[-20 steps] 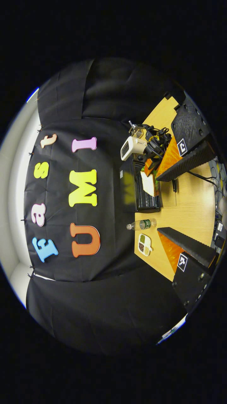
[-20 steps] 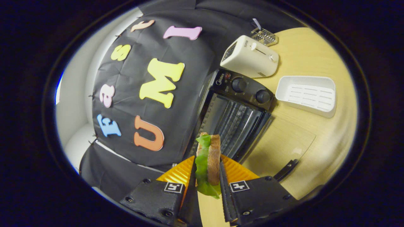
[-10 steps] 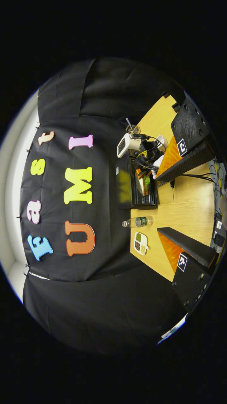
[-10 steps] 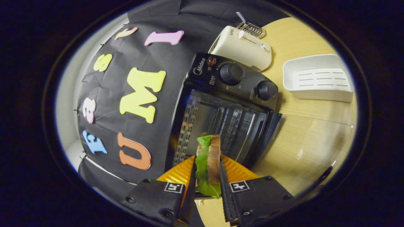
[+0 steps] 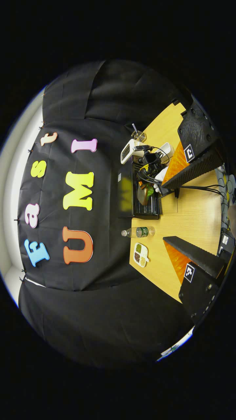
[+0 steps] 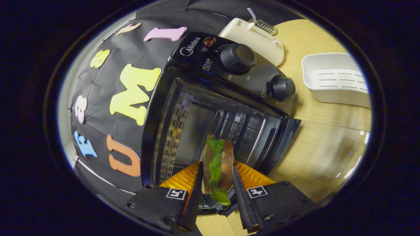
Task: Open the electric oven with the left hand, put the food in, and close the electric oven.
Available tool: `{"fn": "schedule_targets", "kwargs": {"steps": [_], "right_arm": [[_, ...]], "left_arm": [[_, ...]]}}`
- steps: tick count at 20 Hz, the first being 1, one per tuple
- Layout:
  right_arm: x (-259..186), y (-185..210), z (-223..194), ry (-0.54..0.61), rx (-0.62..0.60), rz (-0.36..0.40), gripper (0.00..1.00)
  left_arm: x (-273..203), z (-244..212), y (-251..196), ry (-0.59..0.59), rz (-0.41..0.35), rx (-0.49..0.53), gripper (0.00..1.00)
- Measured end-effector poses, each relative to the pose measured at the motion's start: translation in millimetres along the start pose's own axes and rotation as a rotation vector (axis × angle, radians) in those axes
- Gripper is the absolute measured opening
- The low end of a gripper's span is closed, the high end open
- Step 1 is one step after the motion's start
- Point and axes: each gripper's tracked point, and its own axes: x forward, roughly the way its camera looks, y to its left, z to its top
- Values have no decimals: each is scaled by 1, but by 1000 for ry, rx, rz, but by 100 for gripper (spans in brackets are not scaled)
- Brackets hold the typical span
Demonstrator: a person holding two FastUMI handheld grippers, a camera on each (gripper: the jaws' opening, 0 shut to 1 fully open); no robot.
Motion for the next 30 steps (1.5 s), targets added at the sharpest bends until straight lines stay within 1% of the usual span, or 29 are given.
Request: {"fn": "schedule_targets", "kwargs": {"steps": [1, 2, 3, 4, 5, 7, 8, 9, 10, 11, 12, 13, 14, 15, 18, 21, 25, 28, 30], "right_arm": [[-2, -1, -1, 19, -32, -15, 51], [-5, -1, 2, 19, -73, -23, 58], [-10, -1, 7, 13, -130, -34, 86], [-14, -1, 13, 7, -181, -46, 90], [-19, 0, 19, -2, -221, -43, 98], [-27, 5, 26, -15, -287, -20, 98], [-26, 6, 25, 1, -297, -17, 98], [-24, 4, 21, 21, -310, -26, 99], [-25, 1, 18, 38, -327, -38, 99], [-27, 3, 20, 28, -335, -32, 99], [-29, 9, 20, 21, -354, -4, 99], [-30, 11, 18, 36, -416, -11, 98], [-36, 5, 14, 78, -504, -29, 98], [-38, 5, 12, 95, -549, -28, 99], [-57, 18, 22, 84, -589, -3, 99], [-94, 27, 33, 80, -660, 12, 99], [-157, 33, 64, 68, -782, 11, 99], [-204, 30, 97, 42, -897, 1, 100], [-235, 21, 122, 15, -962, -10, 100]], "left_arm": [[1, 1, 1, -4, -2, -4, 95], [2, 0, 0, -5, -3, -10, 95], [3, 1, 0, -10, -6, -19, 95], [3, 3, 0, -15, -7, -27, 95], [4, 4, 2, -18, -6, -36, 95], [5, 5, 2, -30, -10, -58, 95], [5, 6, 2, -33, -7, -61, 95], [6, 4, 3, -34, -4, -60, 87], [7, 2, 4, -31, 1, -58, 95], [6, 2, 5, -31, 5, -56, 95], [6, 1, 6, -29, 6, -58, 95], [7, 0, 5, -27, 5, -60, 87], [6, -1, 5, -26, 3, -60, 87], [7, -1, 4, -30, 4, -57, 95], [10, -3, 4, -38, 15, -59, 95], [16, -6, 1, -53, 23, -34, 95], [31, -18, -4, -64, 43, 4, 95], [51, -37, -16, -38, 51, 3, 95], [63, -53, -27, -17, 61, 12, 95]]}}
